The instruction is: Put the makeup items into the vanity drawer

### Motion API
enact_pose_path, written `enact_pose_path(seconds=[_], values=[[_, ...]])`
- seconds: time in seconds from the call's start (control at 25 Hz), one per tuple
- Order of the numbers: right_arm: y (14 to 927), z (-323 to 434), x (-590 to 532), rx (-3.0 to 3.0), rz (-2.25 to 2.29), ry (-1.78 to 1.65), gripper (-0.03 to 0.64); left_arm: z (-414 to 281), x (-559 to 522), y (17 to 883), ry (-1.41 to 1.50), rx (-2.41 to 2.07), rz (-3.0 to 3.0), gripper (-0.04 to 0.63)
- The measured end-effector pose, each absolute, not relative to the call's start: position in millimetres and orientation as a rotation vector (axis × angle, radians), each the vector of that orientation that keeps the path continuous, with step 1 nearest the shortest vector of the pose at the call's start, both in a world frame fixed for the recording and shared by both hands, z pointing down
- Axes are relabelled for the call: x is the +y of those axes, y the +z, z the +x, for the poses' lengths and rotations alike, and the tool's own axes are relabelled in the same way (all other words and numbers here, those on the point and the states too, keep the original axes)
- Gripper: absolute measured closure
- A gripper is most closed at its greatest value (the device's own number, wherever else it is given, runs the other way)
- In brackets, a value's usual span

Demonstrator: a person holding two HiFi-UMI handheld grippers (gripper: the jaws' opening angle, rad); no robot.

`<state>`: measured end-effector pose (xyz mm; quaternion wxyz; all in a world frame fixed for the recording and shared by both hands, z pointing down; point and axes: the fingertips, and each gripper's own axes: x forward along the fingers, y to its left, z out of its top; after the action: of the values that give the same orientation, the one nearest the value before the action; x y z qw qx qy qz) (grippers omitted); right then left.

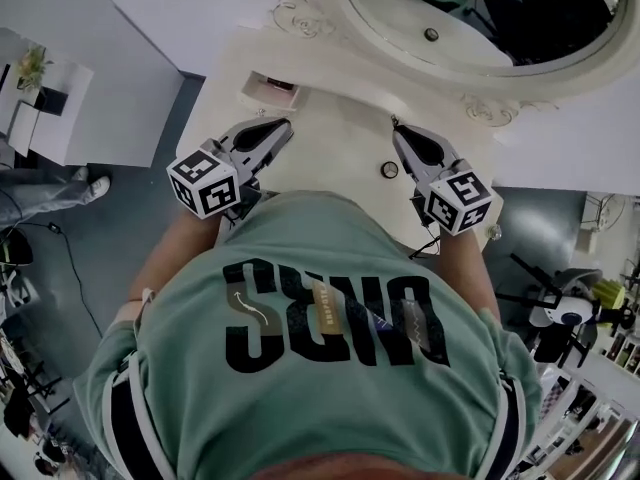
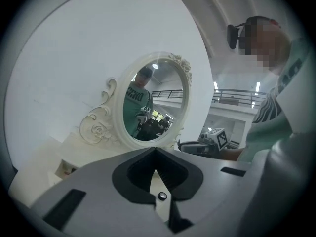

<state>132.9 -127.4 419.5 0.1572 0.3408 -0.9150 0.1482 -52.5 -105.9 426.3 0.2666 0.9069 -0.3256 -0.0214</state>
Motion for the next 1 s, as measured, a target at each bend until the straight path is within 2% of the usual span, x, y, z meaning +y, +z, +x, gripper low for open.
enact_pose_path(seconds=[0.52, 1.0], values=[[479, 2, -161, -2.579, 0.668, 0.401, 0.580, -150, -107, 458, -0.073, -1.042, 2.332, 0.592], [562, -69, -200, -2.412, 0.480, 0.311, 0.580, -203, -105, 483, -0.078, -1.100, 2.244, 0.592]])
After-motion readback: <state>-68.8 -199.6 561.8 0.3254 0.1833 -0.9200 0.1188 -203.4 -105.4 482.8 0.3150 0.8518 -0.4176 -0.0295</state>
